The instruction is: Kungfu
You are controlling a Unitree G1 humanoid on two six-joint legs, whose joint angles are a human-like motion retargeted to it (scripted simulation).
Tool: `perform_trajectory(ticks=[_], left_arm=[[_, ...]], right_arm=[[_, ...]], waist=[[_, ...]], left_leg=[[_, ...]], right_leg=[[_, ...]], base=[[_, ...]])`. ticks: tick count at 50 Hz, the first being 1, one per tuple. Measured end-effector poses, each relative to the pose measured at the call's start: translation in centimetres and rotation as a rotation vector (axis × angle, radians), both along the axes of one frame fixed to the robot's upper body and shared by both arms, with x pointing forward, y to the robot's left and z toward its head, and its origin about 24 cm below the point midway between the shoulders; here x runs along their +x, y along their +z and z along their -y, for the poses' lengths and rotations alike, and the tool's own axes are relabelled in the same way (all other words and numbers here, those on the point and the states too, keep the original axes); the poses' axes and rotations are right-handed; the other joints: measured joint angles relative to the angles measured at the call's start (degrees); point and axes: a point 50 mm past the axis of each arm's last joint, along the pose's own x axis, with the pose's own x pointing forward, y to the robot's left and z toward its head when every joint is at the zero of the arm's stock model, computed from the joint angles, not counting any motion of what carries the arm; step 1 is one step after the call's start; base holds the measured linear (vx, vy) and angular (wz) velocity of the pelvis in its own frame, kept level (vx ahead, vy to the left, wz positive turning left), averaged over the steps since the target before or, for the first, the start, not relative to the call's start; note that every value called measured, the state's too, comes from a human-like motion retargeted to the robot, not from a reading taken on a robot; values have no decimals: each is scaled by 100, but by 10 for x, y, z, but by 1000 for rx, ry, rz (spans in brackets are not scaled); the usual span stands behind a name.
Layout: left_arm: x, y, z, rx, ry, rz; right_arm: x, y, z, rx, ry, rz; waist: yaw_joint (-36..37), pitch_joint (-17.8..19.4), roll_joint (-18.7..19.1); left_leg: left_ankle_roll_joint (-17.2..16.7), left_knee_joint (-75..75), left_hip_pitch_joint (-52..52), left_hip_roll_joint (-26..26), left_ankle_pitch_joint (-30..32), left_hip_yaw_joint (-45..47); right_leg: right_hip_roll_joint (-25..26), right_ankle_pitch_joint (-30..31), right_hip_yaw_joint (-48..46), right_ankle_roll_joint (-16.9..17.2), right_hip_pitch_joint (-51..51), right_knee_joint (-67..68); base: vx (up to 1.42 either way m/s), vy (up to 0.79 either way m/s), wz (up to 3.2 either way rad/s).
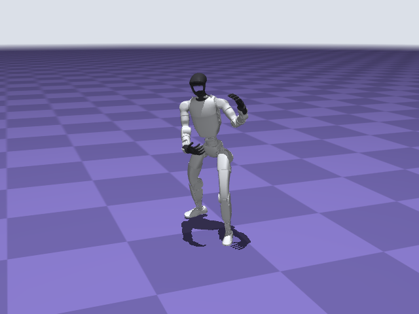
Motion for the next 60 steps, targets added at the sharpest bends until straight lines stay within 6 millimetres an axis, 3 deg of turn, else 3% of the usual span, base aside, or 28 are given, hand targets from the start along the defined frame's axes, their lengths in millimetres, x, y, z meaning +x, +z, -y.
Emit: perform_trajectory(ticks=[2, 6, 11, 14, 18, 21, 24, 27, 29, 32, 35, 40, 47, 53, 60], left_arm=[[-3, -30, -15, -121, -4, -61], [-10, -103, -34, -365, -21, -222], [-23, -208, -28, -722, -47, -439], [-36, -271, -4, -955, -46, -563], [-66, -351, 49, -1349, -101, -679], [-99, -402, 95, -1739, -243, -653], [-120, -430, 142, -2062, -454, -590], [-117, -438, 171, -2224, -616, -575], [-102, -435, 183, -2234, -721, -635], [-73, -424, 196, -2127, -915, -802], [-53, -412, 203, -1984, -1047, -947], [-39, -404, 201, -1895, -1097, -982], [-22, -399, 206, -1894, -1134, -1015], [-3, -387, 214, -1851, -1192, -1011], [4, -383, 215, -1804, -1203, -1043]], right_arm=[[9, 27, -1, 34, -14, 113], [23, 88, 5, 129, -66, 340], [22, 173, 39, 299, -207, 632], [9, 224, 75, 398, -330, 817], [-28, 280, 135, 509, -547, 1088], [-66, 303, 177, 582, -739, 1266], [-111, 315, 211, 637, -935, 1437], [-161, 318, 235, 640, -1109, 1607], [-195, 318, 245, 594, -1209, 1728], [-238, 315, 250, 473, -1354, 1874], [-259, 312, 244, 376, -1446, 1960], [-268, 309, 231, 278, -1482, 2073], [-265, 302, 232, 193, -1539, 2041], [-266, 292, 244, 186, -1600, 1950], [-258, 293, 245, 150, -1595, 1930]], waist=[[-42, -18, 52], [-247, -98, 10], [-496, -202, -88], [-624, -226, -192], [-884, -214, -287], [-1339, -272, -183], [-1961, -366, 23], [-2682, -524, 276], [-2938, -505, 351], [-2954, -378, 277], [-2863, -374, 187], [-2984, -432, 355], [-3222, -206, 609], [-3311, 1, 610], [-3211, -14, 502]], left_leg=[[-62, -176, 172, 119, 125, 101], [-212, -593, 569, 196, 432, 302], [-482, -1397, 1219, 367, 1006, 500], [-686, -1932, 1642, 543, 1408, 742], [-896, -2657, 2151, 725, 1956, 1106], [-754, -3154, 2396, 784, 2318, 1418], [-639, -3506, 2444, 872, 2687, 1592], [-303, -3506, 2086, 1020, 2899, 1846], [-15, -3436, 1936, 1103, 3032, 2111], [200, -3393, 1987, 1083, 3104, 2270], [245, -3393, 2105, 980, 3083, 2190], [-95, -3428, 2346, 942, 2842, 2271], [-581, -3516, 2553, 965, 2762, 2209], [-578, -3464, 2535, 913, 2686, 2195], [-515, -3482, 2553, 821, 2596, 2215]], right_leg=[[-36, -112, -54, 50, -59, 181], [-139, -111, -8, 660, -86, 317], [-88, -561, 139, 941, -271, 893], [8, -920, 317, 925, -490, 1318], [209, -1414, 639, 791, -885, 1924], [412, -1665, 719, 665, -1060, 2195], [592, -1847, 665, 545, -1193, 2363], [631, -1982, 427, 468, -1410, 2490], [612, -2007, 343, 405, -1501, 2516], [549, -2041, 445, 313, -1616, 2594], [454, -2078, 714, 268, -1817, 2717], [450, -2082, 1042, 267, -2019, 2868], [500, -1896, 1156, 378, -1856, 2781], [470, -1581, 1188, 433, -1666, 2423], [452, -1382, 1274, 435, -1675, 2166]], base=[[-22, -33, -54], [-17, -40, -27], [-19, -64, -24], [-10, -60, -52], [-23, -82, -67], [-9, -58, -47], [-8, -48, -1], [-12, -47, 70], [-20, -28, 47], [-27, -13, -19], [-16, -1, -61], [2, 11, -49], [0, 16, -1], [-3, 14, 15], [0, 10, -11]])
